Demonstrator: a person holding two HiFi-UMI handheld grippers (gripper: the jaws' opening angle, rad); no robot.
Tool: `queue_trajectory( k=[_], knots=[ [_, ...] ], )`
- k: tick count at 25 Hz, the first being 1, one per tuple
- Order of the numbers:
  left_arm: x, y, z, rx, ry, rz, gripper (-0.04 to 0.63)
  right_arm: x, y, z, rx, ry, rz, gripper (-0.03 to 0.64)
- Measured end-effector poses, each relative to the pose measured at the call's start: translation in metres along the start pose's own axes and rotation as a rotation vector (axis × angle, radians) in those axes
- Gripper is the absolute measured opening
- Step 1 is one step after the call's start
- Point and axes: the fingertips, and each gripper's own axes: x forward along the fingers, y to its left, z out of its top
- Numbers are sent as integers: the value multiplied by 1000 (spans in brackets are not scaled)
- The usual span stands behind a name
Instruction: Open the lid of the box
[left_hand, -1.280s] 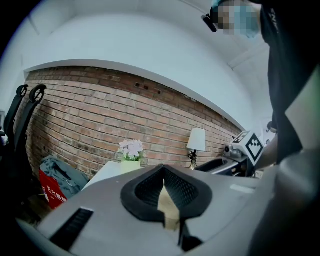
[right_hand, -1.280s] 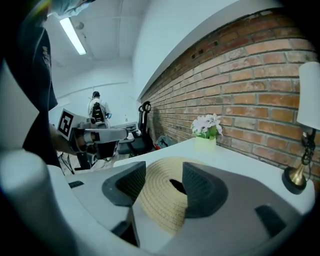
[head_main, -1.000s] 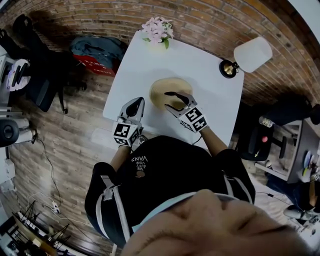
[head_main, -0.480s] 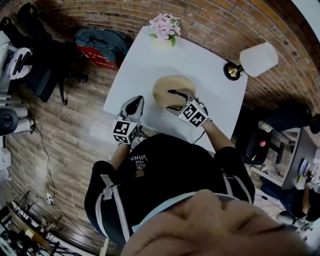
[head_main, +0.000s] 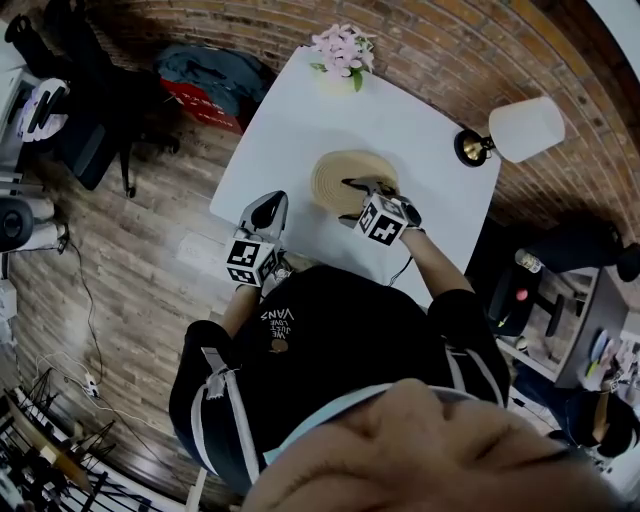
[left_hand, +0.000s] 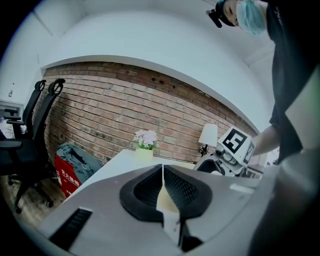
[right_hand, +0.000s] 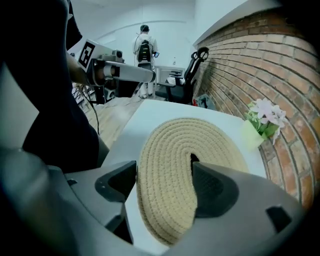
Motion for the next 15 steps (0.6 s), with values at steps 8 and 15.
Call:
queue_trajectory(
  k=[8, 15],
  knots=[
    [-1, 5, -3, 5, 5, 6, 11, 11, 0, -2, -52, 84, 45, 325],
    [3, 4, -15, -15, 27, -11, 11, 16, 2, -5, -49, 119, 85, 336]
  ],
)
